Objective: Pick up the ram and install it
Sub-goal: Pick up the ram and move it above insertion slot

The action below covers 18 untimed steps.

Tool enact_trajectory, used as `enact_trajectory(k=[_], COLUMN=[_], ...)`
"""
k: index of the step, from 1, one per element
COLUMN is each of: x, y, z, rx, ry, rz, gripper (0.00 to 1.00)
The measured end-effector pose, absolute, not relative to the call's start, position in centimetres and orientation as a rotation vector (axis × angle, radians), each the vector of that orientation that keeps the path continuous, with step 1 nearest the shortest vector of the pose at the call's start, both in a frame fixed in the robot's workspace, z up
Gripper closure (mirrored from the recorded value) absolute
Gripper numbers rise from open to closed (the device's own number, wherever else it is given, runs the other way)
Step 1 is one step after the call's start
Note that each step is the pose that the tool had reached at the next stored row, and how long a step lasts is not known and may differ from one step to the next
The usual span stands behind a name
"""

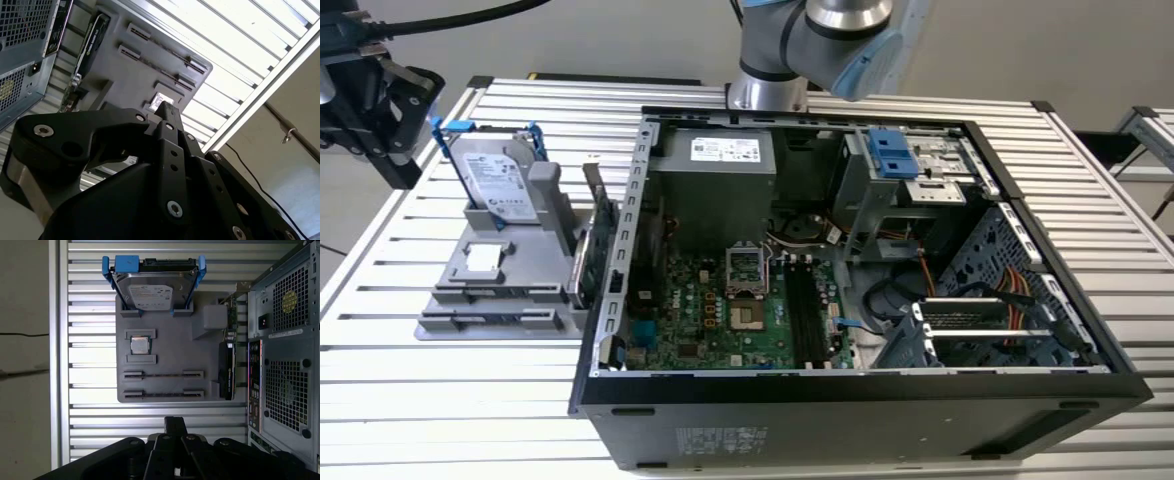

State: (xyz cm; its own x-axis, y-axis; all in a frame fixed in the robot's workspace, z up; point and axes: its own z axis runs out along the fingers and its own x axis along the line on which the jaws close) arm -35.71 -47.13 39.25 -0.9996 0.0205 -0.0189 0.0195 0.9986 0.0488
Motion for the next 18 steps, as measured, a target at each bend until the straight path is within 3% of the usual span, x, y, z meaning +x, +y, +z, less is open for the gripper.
enact_trajectory(k=[18], x=[-35.71], y=[-47.13], z=[39.25], rx=[-0.049], ry=[3.122], rz=[0.077], gripper=[1.0])
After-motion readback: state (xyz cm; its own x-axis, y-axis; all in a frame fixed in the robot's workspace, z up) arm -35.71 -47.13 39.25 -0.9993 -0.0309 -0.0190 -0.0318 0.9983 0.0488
